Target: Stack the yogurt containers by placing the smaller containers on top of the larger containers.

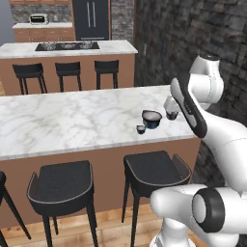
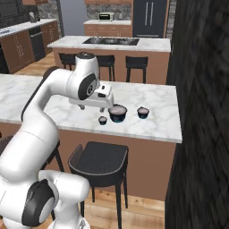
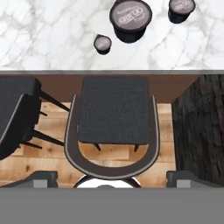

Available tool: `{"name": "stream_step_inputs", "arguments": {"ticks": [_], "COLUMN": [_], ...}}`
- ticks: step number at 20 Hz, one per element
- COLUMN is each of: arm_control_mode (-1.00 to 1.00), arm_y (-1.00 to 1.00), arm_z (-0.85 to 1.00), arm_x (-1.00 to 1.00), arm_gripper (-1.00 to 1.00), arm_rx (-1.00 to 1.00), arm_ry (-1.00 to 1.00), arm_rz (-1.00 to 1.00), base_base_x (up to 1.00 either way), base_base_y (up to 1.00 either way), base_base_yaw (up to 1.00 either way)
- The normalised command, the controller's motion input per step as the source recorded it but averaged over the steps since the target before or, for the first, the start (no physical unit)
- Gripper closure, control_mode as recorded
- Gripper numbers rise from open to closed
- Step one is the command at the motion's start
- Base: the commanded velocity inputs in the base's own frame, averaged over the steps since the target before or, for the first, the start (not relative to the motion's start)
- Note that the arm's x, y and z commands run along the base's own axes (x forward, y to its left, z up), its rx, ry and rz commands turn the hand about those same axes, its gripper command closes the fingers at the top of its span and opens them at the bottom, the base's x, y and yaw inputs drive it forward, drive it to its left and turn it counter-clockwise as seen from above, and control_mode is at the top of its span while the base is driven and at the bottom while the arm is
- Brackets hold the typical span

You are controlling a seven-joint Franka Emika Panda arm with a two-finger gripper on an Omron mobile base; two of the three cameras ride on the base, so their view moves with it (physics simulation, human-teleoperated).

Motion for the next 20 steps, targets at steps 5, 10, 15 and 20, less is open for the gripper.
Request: {"name": "stream_step_inputs", "arguments": {"ticks": [5,10,15,20], "arm_control_mode": [-1.00,-1.00,-1.00,-1.00], "arm_y": [-0.45,-0.38,-0.37,-0.36], "arm_z": [0.00,0.00,0.00,0.00], "arm_x": [0.06,0.17,0.25,0.32], "arm_gripper": [-1.00,-1.00,-1.00,-1.00], "arm_rx": [0.00,0.00,0.00,0.01], "arm_ry": [0.00,0.00,0.00,0.00], "arm_rz": [-0.03,-0.06,-0.07,-0.08], "base_base_x": [0.00,0.00,0.00,0.00], "base_base_y": [0.00,0.00,0.00,0.00], "base_base_yaw": [0.00,0.00,0.00,0.00]}}
